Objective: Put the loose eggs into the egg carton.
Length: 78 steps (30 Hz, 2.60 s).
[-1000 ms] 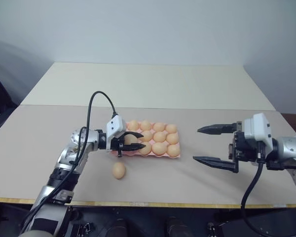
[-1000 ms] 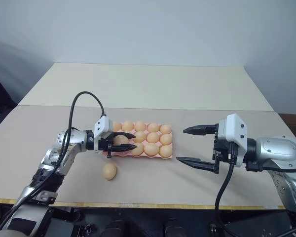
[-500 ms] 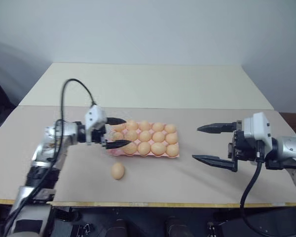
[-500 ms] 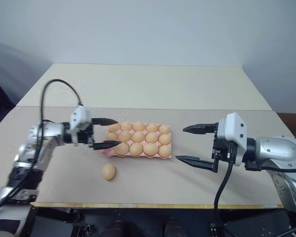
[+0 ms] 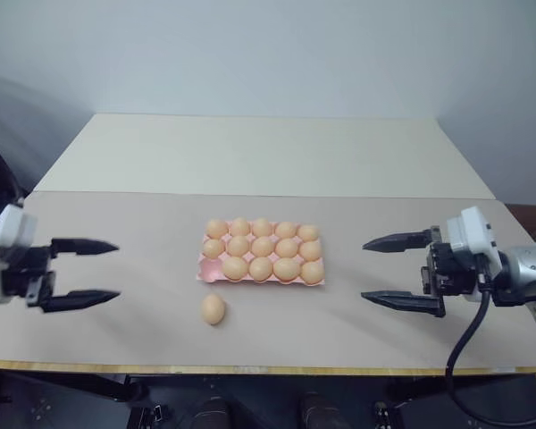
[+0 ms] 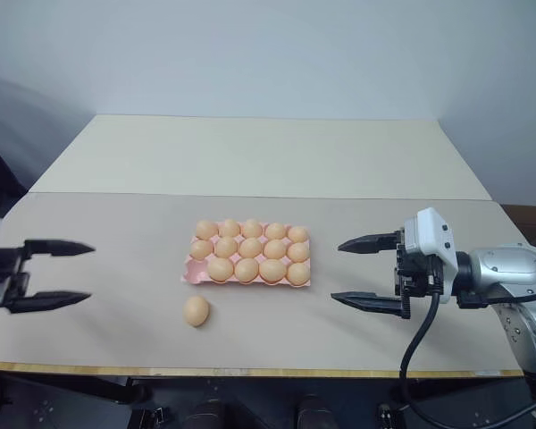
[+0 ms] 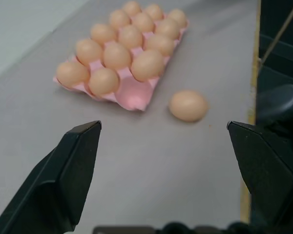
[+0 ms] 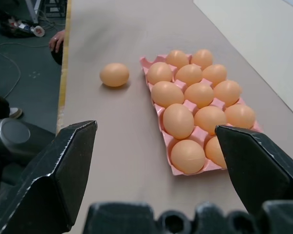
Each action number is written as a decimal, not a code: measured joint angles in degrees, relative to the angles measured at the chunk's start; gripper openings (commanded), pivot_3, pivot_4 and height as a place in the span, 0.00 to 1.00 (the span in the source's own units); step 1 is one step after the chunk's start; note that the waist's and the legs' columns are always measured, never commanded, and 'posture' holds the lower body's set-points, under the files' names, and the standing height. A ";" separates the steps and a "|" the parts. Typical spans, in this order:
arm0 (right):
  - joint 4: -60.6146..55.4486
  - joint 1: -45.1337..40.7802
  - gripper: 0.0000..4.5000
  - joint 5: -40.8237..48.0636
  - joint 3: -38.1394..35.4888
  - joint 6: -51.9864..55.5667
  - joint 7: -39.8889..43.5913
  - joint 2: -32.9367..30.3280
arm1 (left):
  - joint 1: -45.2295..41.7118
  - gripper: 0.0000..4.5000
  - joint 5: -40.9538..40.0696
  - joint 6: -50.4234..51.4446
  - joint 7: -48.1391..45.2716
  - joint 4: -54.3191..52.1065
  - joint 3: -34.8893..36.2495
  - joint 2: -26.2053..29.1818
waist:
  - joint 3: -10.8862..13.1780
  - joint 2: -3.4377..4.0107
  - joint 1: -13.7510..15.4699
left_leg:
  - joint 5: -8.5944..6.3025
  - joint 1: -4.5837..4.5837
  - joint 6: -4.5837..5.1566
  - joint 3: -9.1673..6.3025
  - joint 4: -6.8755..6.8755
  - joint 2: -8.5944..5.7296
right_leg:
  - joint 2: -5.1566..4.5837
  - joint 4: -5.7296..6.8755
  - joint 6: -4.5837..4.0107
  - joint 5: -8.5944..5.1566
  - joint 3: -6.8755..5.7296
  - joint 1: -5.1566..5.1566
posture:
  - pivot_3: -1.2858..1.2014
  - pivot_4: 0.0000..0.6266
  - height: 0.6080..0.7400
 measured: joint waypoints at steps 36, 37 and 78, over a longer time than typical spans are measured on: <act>-3.14 1.53 1.00 2.13 -2.71 0.86 -1.75 -0.95 | -21.17 1.00 22.32 -13.68 3.88 -5.75 -33.94 -20.84 | -0.01 -0.01 0.95 | 0.00 -0.07 0.00 -0.03 0.03 -0.06 | 0.04 -0.03 0.00 0.02 0.04 0.02 | 0.52 0.24 1.00; -3.45 1.62 1.00 2.26 -2.82 0.88 -2.00 -0.95 | -21.35 1.00 23.45 -14.92 3.91 -4.75 -34.56 -21.28 | -0.01 -0.01 0.94 | 0.00 -0.06 0.00 -0.03 0.03 -0.06 | 0.04 -0.02 0.00 0.02 0.04 0.02 | 0.52 0.24 1.00; -4.46 1.11 1.00 3.55 -2.65 0.85 -5.25 -0.33 | -30.92 0.69 25.14 -12.36 17.14 11.22 -28.27 -27.94 | -0.01 -0.02 1.38 | 0.01 -0.06 0.01 -0.06 0.05 -0.08 | 0.03 -0.01 0.03 0.03 0.02 0.06 | 0.52 0.24 1.00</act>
